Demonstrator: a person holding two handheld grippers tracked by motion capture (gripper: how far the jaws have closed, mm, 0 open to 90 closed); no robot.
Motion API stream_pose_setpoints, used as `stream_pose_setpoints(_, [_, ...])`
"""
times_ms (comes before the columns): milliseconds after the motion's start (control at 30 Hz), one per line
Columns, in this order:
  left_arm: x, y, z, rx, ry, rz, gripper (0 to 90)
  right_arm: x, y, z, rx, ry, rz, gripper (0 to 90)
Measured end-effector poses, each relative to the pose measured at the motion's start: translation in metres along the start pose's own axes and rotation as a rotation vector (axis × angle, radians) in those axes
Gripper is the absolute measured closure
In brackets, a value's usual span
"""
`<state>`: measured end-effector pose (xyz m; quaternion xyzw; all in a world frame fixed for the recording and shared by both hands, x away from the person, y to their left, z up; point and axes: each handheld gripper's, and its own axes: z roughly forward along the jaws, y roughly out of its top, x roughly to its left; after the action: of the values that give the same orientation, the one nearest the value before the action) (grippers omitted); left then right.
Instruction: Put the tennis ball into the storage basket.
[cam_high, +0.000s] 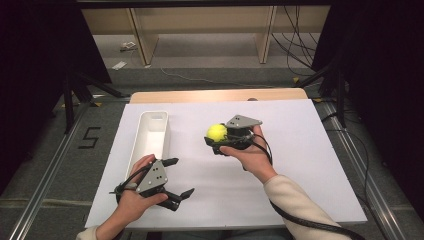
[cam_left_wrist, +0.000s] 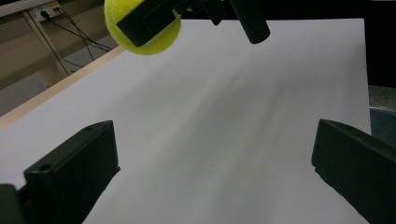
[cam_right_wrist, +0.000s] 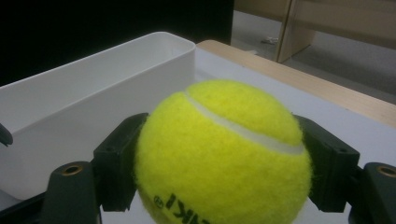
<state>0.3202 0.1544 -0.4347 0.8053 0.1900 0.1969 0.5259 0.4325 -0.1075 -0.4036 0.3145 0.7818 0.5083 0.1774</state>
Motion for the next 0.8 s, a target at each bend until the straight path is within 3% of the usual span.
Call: stream_pose_setpoints(800, [-0.001, 0.001, 0.000, 0.000, 0.004, -0.005, 0.0, 0.008, 0.012, 0.010, 0.000, 0.017, -0.018, 26.1])
